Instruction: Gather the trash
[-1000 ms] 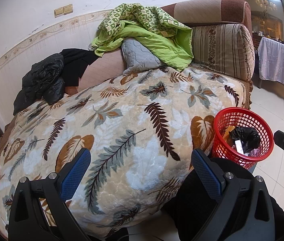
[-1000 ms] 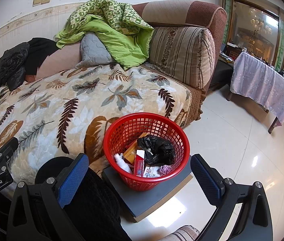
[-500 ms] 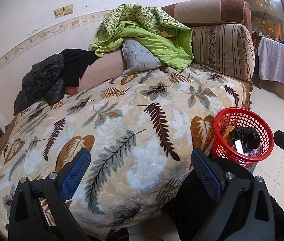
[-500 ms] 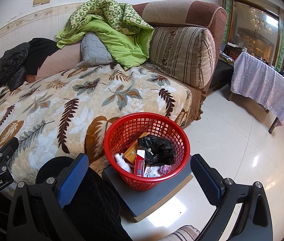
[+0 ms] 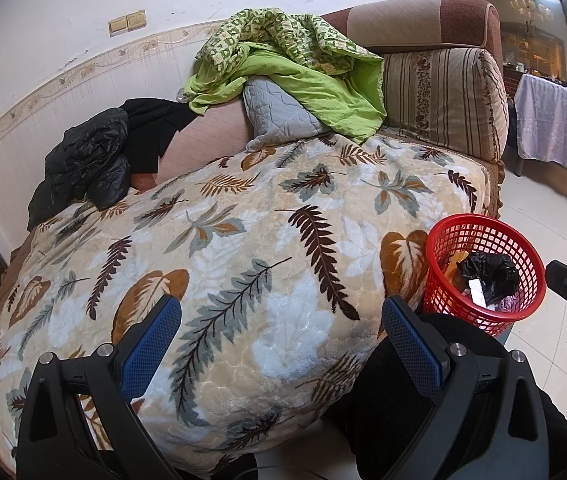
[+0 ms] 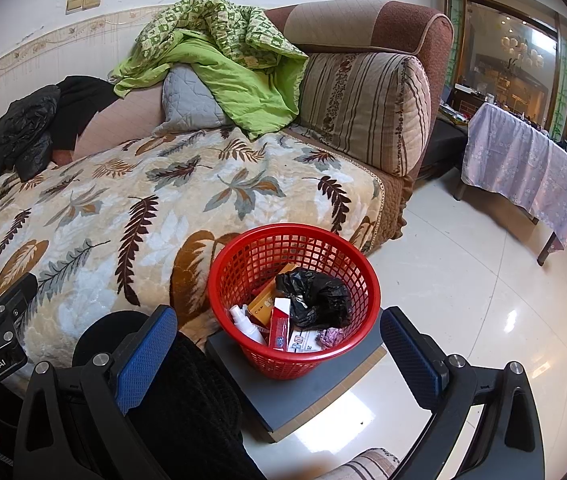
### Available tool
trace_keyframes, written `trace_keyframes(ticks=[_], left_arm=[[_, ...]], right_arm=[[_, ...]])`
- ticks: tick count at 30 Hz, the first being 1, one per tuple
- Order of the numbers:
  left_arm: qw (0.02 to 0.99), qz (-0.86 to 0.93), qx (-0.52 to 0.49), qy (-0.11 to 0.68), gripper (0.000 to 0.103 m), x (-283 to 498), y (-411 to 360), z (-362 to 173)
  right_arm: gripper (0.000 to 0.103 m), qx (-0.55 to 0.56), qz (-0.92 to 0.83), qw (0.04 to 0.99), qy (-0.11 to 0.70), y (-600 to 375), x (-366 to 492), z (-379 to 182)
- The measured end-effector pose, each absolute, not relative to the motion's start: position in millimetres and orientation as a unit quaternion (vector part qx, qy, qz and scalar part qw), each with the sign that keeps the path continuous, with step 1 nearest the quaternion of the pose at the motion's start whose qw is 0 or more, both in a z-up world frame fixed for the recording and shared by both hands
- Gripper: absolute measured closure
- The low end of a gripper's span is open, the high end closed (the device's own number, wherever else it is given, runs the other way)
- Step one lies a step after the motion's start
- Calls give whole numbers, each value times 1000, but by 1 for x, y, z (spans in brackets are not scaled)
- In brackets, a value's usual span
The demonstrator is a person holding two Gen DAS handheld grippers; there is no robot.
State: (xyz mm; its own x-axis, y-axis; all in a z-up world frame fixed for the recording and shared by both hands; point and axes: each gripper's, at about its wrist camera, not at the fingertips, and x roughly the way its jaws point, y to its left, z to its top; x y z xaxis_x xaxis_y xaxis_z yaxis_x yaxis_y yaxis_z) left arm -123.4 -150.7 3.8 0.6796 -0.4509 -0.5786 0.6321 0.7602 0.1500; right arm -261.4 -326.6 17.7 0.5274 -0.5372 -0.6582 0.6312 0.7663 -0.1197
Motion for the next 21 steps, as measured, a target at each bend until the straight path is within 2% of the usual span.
trace_keyframes(ticks=[14,21], left_arm=[[900,-300,172,266,3,-124,-152,4],[891,-286,128,329,3,-83,-135,1]], right_arm=[[0,64,-331,872,356,-321,-257,14],[0,35,-296,886,356,-311,-224,15]])
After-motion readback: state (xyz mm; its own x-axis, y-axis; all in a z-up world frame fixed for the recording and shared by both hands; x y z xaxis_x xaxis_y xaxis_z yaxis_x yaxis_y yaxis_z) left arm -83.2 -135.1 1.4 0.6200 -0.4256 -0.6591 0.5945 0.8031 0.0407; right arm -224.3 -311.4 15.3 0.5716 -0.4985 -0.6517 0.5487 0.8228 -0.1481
